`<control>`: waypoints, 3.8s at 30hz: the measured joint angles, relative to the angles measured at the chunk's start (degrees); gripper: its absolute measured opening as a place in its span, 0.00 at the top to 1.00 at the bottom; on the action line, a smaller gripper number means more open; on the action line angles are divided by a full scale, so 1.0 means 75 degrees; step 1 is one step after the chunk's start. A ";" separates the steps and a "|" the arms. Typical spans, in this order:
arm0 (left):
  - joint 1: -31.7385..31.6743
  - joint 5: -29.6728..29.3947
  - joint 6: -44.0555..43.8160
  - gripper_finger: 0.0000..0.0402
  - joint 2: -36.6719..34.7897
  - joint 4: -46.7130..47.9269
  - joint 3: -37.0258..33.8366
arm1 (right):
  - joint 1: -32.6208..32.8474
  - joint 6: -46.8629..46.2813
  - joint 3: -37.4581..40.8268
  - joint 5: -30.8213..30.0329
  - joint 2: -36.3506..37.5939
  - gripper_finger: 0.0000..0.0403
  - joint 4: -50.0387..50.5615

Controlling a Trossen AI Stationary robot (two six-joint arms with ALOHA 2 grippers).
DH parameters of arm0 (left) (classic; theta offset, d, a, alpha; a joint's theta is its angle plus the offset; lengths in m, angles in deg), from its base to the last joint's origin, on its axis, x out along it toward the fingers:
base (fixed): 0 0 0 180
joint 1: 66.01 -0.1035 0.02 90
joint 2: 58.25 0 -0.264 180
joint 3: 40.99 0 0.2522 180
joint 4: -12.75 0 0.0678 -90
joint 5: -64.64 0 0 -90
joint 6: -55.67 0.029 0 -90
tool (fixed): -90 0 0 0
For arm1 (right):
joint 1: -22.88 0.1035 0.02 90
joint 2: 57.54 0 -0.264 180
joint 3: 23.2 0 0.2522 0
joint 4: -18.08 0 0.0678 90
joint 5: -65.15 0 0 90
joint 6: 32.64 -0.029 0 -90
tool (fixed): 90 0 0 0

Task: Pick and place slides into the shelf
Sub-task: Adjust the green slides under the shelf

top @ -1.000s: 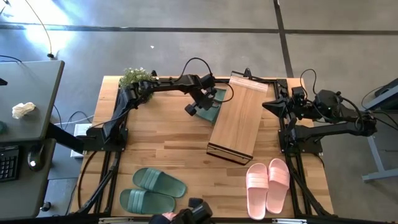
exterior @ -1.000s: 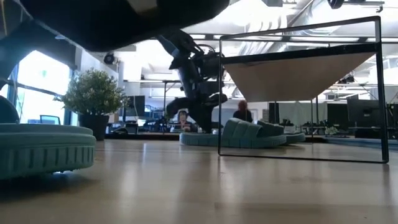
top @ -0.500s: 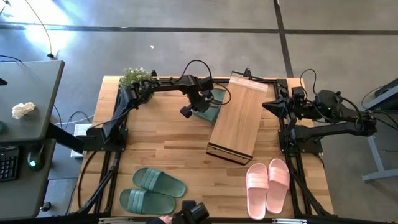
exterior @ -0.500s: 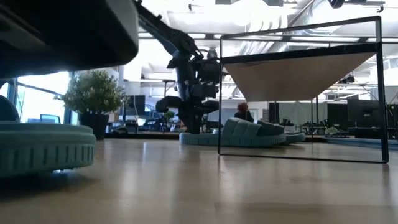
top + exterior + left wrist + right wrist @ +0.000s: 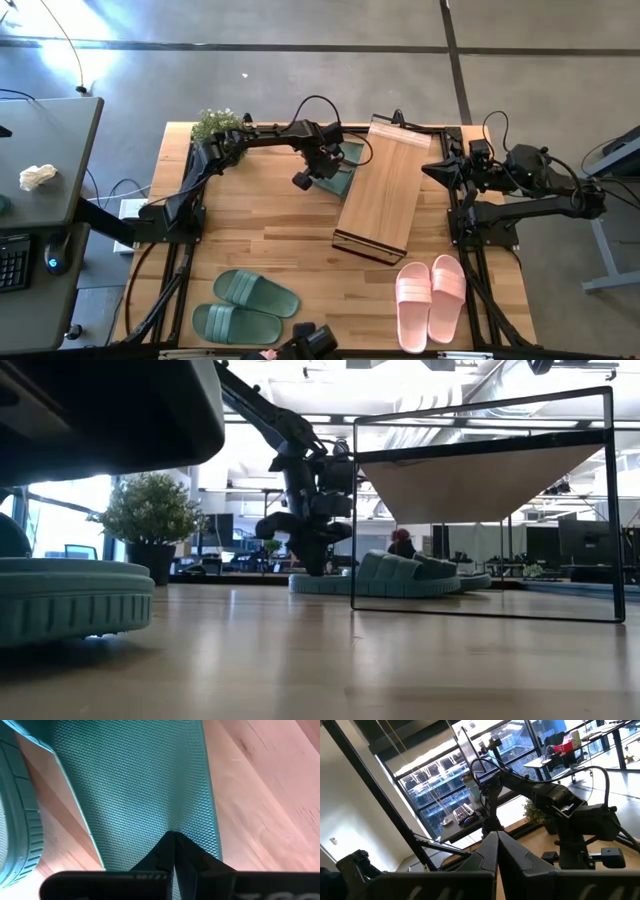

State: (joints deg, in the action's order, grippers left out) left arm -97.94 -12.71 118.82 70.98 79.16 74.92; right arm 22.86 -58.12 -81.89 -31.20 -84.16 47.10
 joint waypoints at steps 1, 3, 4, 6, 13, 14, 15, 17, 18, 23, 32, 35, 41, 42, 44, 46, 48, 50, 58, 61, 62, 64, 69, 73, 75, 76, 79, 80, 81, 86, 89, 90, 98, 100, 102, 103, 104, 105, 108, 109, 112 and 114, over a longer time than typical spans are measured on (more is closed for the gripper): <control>0.0000 0.0029 -0.0055 1.00 0.0000 -0.0027 0.0000 | 0.0000 0.0000 0.0000 0.0000 0.0000 1.00 0.0000; 0.0000 0.0089 -0.0086 1.00 0.0003 -0.0076 0.0000 | 0.0000 0.0000 -0.0001 0.0001 -0.0003 1.00 0.0000; 0.0002 0.0094 -0.0087 1.00 0.0003 -0.0105 0.0000 | 0.0000 0.0000 -0.0002 0.0000 -0.0002 1.00 0.0002; 0.0005 0.0112 -0.0087 1.00 0.0003 -0.0181 0.0000 | 0.0000 0.0000 0.0000 -0.0029 0.0000 1.00 0.0000; 0.0006 0.0080 -0.0745 1.00 0.0003 -0.0009 0.0279 | 0.0001 -0.0003 0.0000 -0.0074 -0.0003 1.00 0.0000; 0.0001 0.0083 -0.0891 1.00 0.0003 0.0208 0.0460 | 0.0000 -0.0003 -0.0002 -0.0076 -0.0001 1.00 0.0000; 0.0000 0.0080 -0.1019 1.00 0.0003 0.0484 0.0664 | 0.0000 -0.0003 -0.0002 -0.0078 -0.0001 1.00 0.0000; 0.0001 0.0076 -0.1211 1.00 0.0003 0.1152 0.1124 | 0.0000 -0.0026 -0.0002 -0.0079 -0.0002 1.00 0.0000; 0.0006 0.0073 -0.1333 1.00 0.0003 0.1421 0.1364 | 0.0000 -0.0029 -0.0003 -0.0079 0.0000 1.00 0.0000; -0.0068 -0.0075 -0.2336 1.00 -0.0006 0.2755 0.2436 | 0.0000 -0.0210 -0.0001 -0.0079 -0.0001 1.00 0.0000; -0.0679 -0.1761 -0.3888 1.00 -0.0095 0.4659 0.3031 | 0.0000 -0.0176 -0.0001 0.0050 0.0000 1.00 0.0000; -0.0932 -0.1411 -0.3908 1.00 -0.0134 0.4807 0.3001 | 0.0000 -0.0169 -0.0001 0.0048 0.0000 1.00 0.0000; -0.1423 -0.1016 -0.4302 1.00 -0.0698 0.4335 0.2033 | 0.0000 -0.0165 -0.0003 0.0055 0.0000 1.00 0.0001; -0.1471 -0.1208 -0.4431 1.00 -0.0806 0.4355 0.1777 | 0.0003 -0.0160 0.0000 0.0056 0.0000 1.00 0.0003; -0.1472 -0.1617 -0.4654 1.00 -0.1098 0.4341 0.1231 | 0.0000 -0.0143 -0.0001 0.0058 0.0000 1.00 0.0023; -0.1371 -0.1883 -0.4898 1.00 -0.1573 0.4100 0.0558 | 0.0000 -0.0042 0.0000 0.0058 0.0000 1.00 0.0044; -0.1209 -0.1928 -0.5149 1.00 -0.2034 0.3384 -0.0241 | 0.0000 0.0009 -0.0002 0.0059 0.0000 1.00 0.0049; -0.1048 -0.1722 -0.5437 1.00 -0.2458 0.2211 -0.1172 | 0.0001 0.0003 -0.0001 0.0051 0.0000 1.00 0.0050; -0.0589 -0.0586 -0.6949 1.00 -0.2901 -0.1369 -0.3636 | 0.0000 -0.0026 0.0000 0.0041 0.0000 1.00 0.0050; -0.0420 -0.0344 -0.7361 1.00 -0.2830 -0.1917 -0.4083 | 0.0003 -0.0080 -0.0001 0.0044 0.0000 1.00 0.0051; -0.0356 -0.0349 -0.7504 1.00 -0.2803 -0.2075 -0.4220 | 0.0000 -0.0082 0.0000 0.0041 0.0000 1.00 0.0050; -0.0275 -0.0320 -0.7749 1.00 -0.2730 -0.2483 -0.4371 | 0.0000 -0.0082 0.0000 0.0041 0.0000 1.00 0.0050; -0.0241 -0.0316 -0.7922 1.00 -0.2745 -0.3097 -0.4496 | 0.0001 -0.0178 -0.0003 0.0041 0.0003 1.00 0.0050; -0.0242 -0.0649 -0.8234 1.00 -0.2745 -0.3651 -0.4500 | 0.0002 -0.0207 0.0000 0.0043 0.0003 1.00 0.0050; -0.0245 -0.0666 -0.8262 1.00 -0.2675 -0.3721 -0.4500 | 0.0003 -0.0207 -0.0003 0.0041 0.0003 1.00 0.0050; -0.0244 -0.0652 -0.8262 1.00 -0.2612 -0.3767 -0.4500 | 0.0000 -0.0207 -0.0003 0.0041 0.0003 1.00 0.0052; -0.0251 -0.0384 -0.8270 1.00 -0.2444 -0.3921 -0.4491 | 0.0001 -0.0207 -0.0001 0.0041 0.0003 1.00 0.0054; -0.0236 -0.0275 -0.8288 1.00 -0.2383 -0.4024 -0.4488 | 0.0000 -0.0207 -0.0001 0.0041 0.0002 1.00 0.0055; -0.0210 -0.0186 -0.8309 1.00 -0.2341 -0.4092 -0.4491 | 0.0003 -0.0207 -0.0002 0.0042 0.0001 1.00 0.0055; -0.0117 -0.0064 -0.8481 1.00 -0.2242 -0.4810 -0.4497 | 0.0000 -0.0211 -0.0001 0.0039 0.0006 1.00 0.0057; -0.0085 0.0172 -0.8593 1.00 -0.2221 -0.5151 -0.4503 | 0.0000 -0.0213 -0.0001 0.0037 0.0006 1.00 0.0057; -0.0079 0.0175 -0.8619 1.00 -0.2221 -0.5261 -0.4503 | 0.0000 -0.0210 -0.0003 0.0037 0.0006 1.00 0.0062; 0.0112 0.0203 -0.8658 1.00 -0.2184 -0.5884 -0.4499 | 0.0000 -0.0207 0.0000 0.0032 0.0006 1.00 0.0105; 0.0164 0.0362 -0.8679 1.00 -0.2092 -0.6079 -0.4490 | 0.0000 -0.0220 -0.0001 0.0035 0.0006 1.00 0.0116; 0.0238 0.0330 -0.8712 1.00 -0.1970 -0.6110 -0.4416 | 0.0003 -0.0285 0.0000 0.0048 0.0010 1.00 0.0164; 0.0254 0.0266 -0.8683 1.00 -0.1967 -0.6027 -0.4381 | 0.0003 -0.0383 0.0000 0.0053 0.0025 1.00 0.0230; 0.0274 0.0274 -0.8671 1.00 -0.1973 -0.6020 -0.4344 | 0.0003 -0.0439 0.0000 0.0055 0.0065 1.00 0.0350; 0.0265 0.0309 -0.8654 1.00 -0.1973 -0.6052 -0.4323 | 0.0003 -0.0563 -0.0001 0.0055 0.0092 1.00 0.0504; 0.0269 0.0564 -0.8660 1.00 -0.1934 -0.6179 -0.4308 | 0.0006 -0.0957 -0.0001 0.0051 0.0281 1.00 0.1232; 0.0293 0.0629 -0.8662 1.00 -0.1883 -0.6263 -0.4291 | 0.0006 -0.1124 -0.0003 0.0044 0.0355 1.00 0.1514; 0.0316 0.0765 -0.8661 1.00 -0.1739 -0.6162 -0.4236 | 0.0009 -0.1635 -0.0001 -0.0037 0.0586 1.00 0.2561; 0.0351 0.0840 -0.8670 1.00 -0.1670 -0.6154 -0.4165 | 0.0006 -0.2058 -0.0003 -0.0105 0.0730 1.00 0.3339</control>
State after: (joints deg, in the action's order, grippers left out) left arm -95.30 -6.41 53.80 58.45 33.00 43.68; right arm 22.91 -73.55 -81.91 -31.98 -78.68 72.15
